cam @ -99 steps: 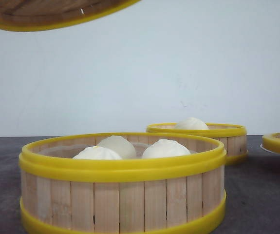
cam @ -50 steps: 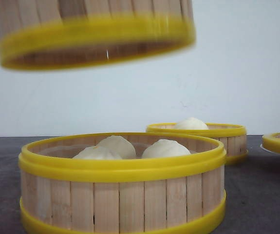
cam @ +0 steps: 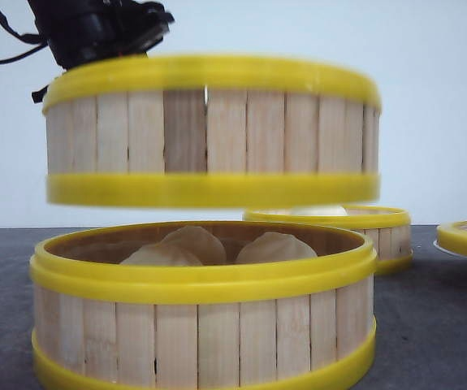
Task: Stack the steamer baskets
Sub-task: 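Lift the basket with the left gripper and lower it onto the nearest basket, then open the left gripper and raise it away from the stack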
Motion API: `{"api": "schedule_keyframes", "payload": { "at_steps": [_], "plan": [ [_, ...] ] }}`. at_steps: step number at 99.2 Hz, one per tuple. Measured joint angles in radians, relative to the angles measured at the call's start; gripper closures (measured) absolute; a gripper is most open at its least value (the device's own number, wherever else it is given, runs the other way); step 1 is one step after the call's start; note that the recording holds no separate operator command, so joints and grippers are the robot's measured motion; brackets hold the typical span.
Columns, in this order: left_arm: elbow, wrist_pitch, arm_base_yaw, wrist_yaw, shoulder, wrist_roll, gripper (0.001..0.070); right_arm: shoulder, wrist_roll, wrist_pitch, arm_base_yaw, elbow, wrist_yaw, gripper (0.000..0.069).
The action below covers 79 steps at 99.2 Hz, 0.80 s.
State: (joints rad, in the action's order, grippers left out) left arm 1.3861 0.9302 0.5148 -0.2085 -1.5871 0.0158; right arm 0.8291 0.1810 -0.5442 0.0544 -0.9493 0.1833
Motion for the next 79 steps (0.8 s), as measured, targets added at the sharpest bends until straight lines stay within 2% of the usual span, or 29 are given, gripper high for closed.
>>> {"api": "schedule_keyframes", "payload": {
  "at_steps": [24, 46, 79],
  "plan": [
    [0.000, -0.011, 0.001, 0.027, -0.001, 0.000, 0.0684, 0.000, -0.002, -0.013, 0.000, 0.000, 0.000, 0.0187],
    [-0.005, -0.007, 0.001, 0.026, -0.001, 0.000, 0.0684, 0.000, -0.002, -0.013, 0.000, 0.000, 0.000, 0.0187],
    [-0.103, -0.060, 0.001, 0.023, -0.002, -0.001, 0.0685, 0.000, -0.002, -0.013, 0.000, 0.000, 0.000, 0.0187]
  ]
}}
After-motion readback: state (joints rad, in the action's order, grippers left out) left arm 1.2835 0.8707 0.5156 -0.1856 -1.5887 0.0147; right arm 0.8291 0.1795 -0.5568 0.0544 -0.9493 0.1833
